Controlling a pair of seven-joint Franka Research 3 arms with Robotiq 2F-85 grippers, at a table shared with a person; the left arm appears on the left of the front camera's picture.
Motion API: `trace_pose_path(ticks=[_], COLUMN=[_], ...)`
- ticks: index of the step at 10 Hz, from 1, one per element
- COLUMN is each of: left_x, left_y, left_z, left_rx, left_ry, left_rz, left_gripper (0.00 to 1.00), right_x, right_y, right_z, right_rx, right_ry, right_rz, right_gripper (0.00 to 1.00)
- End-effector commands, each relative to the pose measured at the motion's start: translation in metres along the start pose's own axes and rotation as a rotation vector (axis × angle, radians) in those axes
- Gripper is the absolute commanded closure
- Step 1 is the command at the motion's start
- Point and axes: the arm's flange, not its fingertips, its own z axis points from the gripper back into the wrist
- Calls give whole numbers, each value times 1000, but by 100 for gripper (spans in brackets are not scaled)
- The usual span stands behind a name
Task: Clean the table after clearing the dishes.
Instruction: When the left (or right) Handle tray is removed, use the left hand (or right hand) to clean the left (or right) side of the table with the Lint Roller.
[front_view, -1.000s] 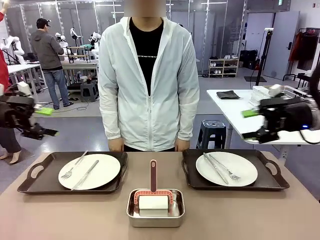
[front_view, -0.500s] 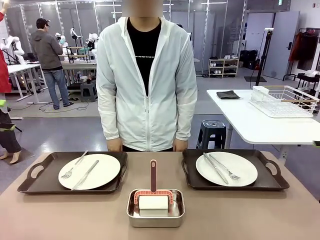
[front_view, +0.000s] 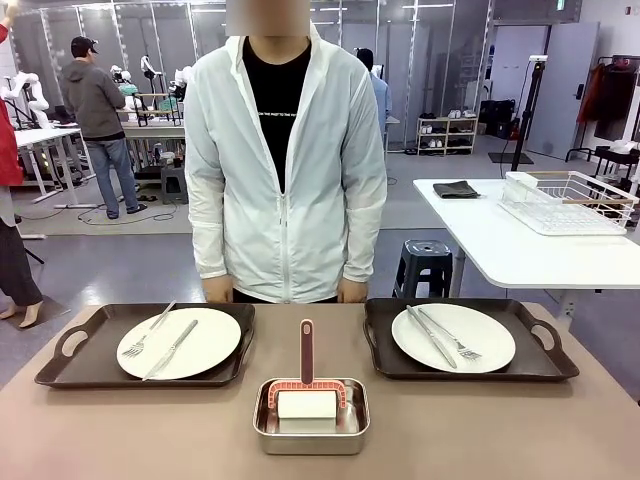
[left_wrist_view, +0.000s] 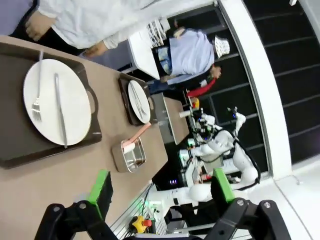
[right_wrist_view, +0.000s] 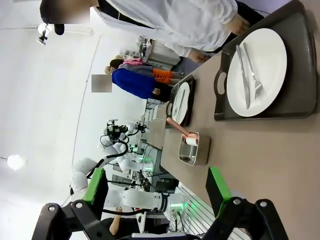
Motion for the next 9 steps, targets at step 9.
trace_pose_path(ticks=[9], left_x=[-4], left_y=[4], left_z=[13], left_rx=[10], left_ry=[-27], left_rz=[12], left_gripper=[0], right_x=[0], right_y=[0], right_z=[0], right_rx=[0], right_ry=[0], right_rz=[0], right_gripper=[0])
